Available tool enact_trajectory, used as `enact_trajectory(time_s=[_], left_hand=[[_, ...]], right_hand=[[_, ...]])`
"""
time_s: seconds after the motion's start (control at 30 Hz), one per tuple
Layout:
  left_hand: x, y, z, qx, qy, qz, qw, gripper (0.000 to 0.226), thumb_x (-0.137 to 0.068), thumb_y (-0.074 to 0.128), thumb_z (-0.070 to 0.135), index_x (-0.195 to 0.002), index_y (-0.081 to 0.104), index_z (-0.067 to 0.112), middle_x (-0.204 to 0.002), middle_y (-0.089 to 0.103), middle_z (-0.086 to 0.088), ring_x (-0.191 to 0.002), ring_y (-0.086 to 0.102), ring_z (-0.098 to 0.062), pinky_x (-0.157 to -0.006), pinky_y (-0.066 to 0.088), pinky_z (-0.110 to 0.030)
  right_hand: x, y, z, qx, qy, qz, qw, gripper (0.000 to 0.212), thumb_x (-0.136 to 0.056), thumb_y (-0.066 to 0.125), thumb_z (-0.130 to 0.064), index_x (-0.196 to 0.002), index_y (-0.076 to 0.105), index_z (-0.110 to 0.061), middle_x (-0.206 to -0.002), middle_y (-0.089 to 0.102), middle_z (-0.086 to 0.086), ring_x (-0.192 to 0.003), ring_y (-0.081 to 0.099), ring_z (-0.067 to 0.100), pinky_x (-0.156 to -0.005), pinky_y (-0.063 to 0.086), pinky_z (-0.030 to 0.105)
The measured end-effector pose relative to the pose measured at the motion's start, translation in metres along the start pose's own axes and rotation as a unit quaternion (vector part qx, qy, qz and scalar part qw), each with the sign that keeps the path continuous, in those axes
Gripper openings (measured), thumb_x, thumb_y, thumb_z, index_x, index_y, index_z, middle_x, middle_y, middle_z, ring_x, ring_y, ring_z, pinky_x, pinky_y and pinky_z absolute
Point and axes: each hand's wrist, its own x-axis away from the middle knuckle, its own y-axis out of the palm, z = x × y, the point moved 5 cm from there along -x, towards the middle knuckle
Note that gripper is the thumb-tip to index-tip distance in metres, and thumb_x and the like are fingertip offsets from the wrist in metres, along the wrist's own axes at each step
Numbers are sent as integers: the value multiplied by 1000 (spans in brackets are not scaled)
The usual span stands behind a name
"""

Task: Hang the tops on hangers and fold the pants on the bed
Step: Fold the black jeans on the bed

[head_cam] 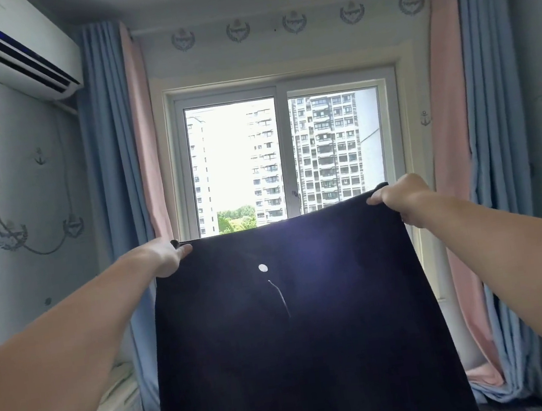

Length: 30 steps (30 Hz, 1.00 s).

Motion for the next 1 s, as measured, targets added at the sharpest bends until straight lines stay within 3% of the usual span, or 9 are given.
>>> enact_trajectory(time_s=[0.07,0.13,0.27,0.37,0.43,0.5,0.63,0.73,1.0], left_hand=[[-3,-1,-6,7,11,-12,1000,65,-106,30,54,-158,26,14,-159,35,-8,-145,34,-30,-116,30,-36],[-3,2,-12,64,12,-11,998,71,-100,38,62,-152,37,14,-155,42,-7,-145,33,-31,-118,29,-42],[-1,27,-9,382,-22,-82,920,34,-102,52,31,-116,66,3,-109,72,-15,-97,70,-32,-90,57,-44],[0,41,-6,407,-53,-91,907,32,-97,40,16,-107,66,-1,-97,72,-21,-84,70,-34,-83,56,-43],[-1,52,-2,445,-73,-119,885,36,-99,36,18,-97,67,0,-86,72,-19,-79,68,-31,-83,56,-39],[0,59,5,489,-83,-134,858,42,-102,38,27,-106,70,0,-89,76,-15,-86,73,-28,-92,56,-40],[20,51,41,629,-50,-128,765,33,-105,48,33,-114,63,6,-97,76,-13,-84,75,-25,-64,61,-37],[44,42,69,680,2,-141,719,28,-103,55,29,-116,60,5,-104,75,-15,-89,75,-30,-62,61,-40],[94,37,110,649,183,-231,701,22,-98,52,12,-117,61,8,-108,69,-10,-94,64,-24,-78,52,-36]], right_hand=[[4,-2,3,2,10,3,1000,40,-73,86,-18,-104,65,-5,-105,69,11,-98,67,31,-78,57,38],[6,1,7,-1,16,2,1000,38,-76,84,-18,-106,64,-6,-110,68,11,-102,66,32,-83,56,40],[13,17,9,1,23,-14,1000,33,-84,77,-14,-112,62,-5,-111,67,12,-102,64,30,-89,54,40],[22,29,8,12,33,-26,999,13,-87,73,-13,-92,63,-6,-104,67,12,-92,65,27,-85,57,37],[26,38,9,-13,52,-50,997,13,-89,73,-14,-82,62,-12,-95,65,7,-78,61,20,-64,57,26],[36,47,8,-32,83,-89,992,15,-90,74,-21,-80,64,-17,-78,59,-1,-58,49,10,-39,39,16],[49,75,-2,-88,113,-191,971,15,-82,83,-25,-75,70,-21,-74,61,-4,-48,36,4,-43,26,12],[60,95,-18,-137,112,-266,948,18,-83,81,-23,-76,65,-18,-65,62,-4,-40,40,2,-38,25,9],[95,122,-68,-138,26,-338,930,19,-89,74,-19,-75,62,-14,-65,56,-2,-37,43,3,-34,31,12]])
